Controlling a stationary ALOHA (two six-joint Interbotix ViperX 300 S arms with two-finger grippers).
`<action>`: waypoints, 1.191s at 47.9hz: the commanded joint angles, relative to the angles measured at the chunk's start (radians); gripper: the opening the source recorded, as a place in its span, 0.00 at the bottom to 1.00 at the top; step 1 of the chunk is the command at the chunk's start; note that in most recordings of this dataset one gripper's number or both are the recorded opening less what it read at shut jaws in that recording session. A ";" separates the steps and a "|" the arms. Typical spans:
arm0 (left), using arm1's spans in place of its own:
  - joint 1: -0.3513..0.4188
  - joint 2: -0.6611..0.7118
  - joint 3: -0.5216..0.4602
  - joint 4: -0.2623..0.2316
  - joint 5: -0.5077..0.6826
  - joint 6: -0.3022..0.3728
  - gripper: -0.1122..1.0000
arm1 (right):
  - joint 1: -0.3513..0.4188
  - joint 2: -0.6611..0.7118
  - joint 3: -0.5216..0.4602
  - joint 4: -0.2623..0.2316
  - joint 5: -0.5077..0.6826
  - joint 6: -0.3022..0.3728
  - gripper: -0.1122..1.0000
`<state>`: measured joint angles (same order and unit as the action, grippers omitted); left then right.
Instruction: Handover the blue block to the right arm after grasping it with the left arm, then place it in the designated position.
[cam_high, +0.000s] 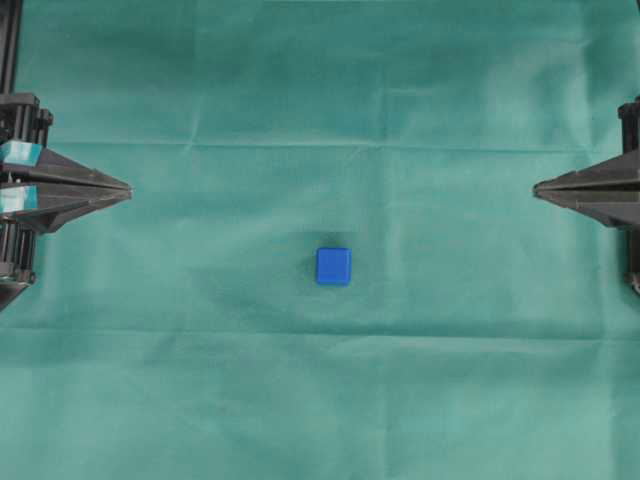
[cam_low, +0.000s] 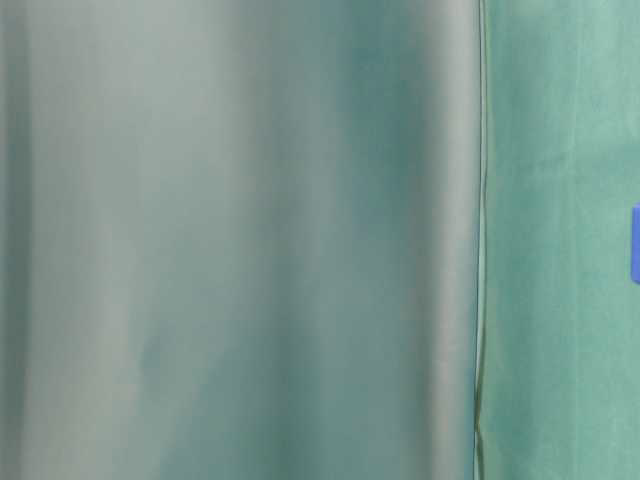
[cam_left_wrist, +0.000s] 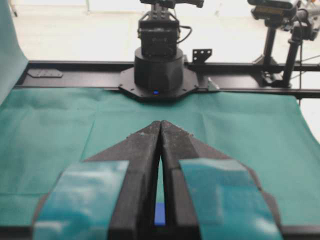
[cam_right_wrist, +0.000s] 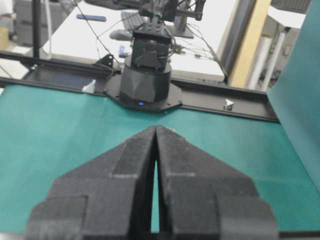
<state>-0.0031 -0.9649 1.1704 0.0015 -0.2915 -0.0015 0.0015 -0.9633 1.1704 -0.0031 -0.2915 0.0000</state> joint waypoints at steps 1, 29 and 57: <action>0.000 0.008 -0.017 -0.002 0.011 0.006 0.12 | 0.005 0.008 -0.006 0.002 0.000 0.008 0.10; 0.000 0.017 -0.037 -0.002 0.028 -0.002 0.18 | 0.005 0.017 -0.029 0.002 0.067 0.032 0.11; 0.000 0.017 -0.044 -0.002 0.037 -0.005 1.00 | 0.005 0.029 -0.038 0.002 0.075 0.048 0.95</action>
<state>-0.0031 -0.9541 1.1505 0.0015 -0.2516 -0.0061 0.0046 -0.9419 1.1582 -0.0031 -0.2117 0.0491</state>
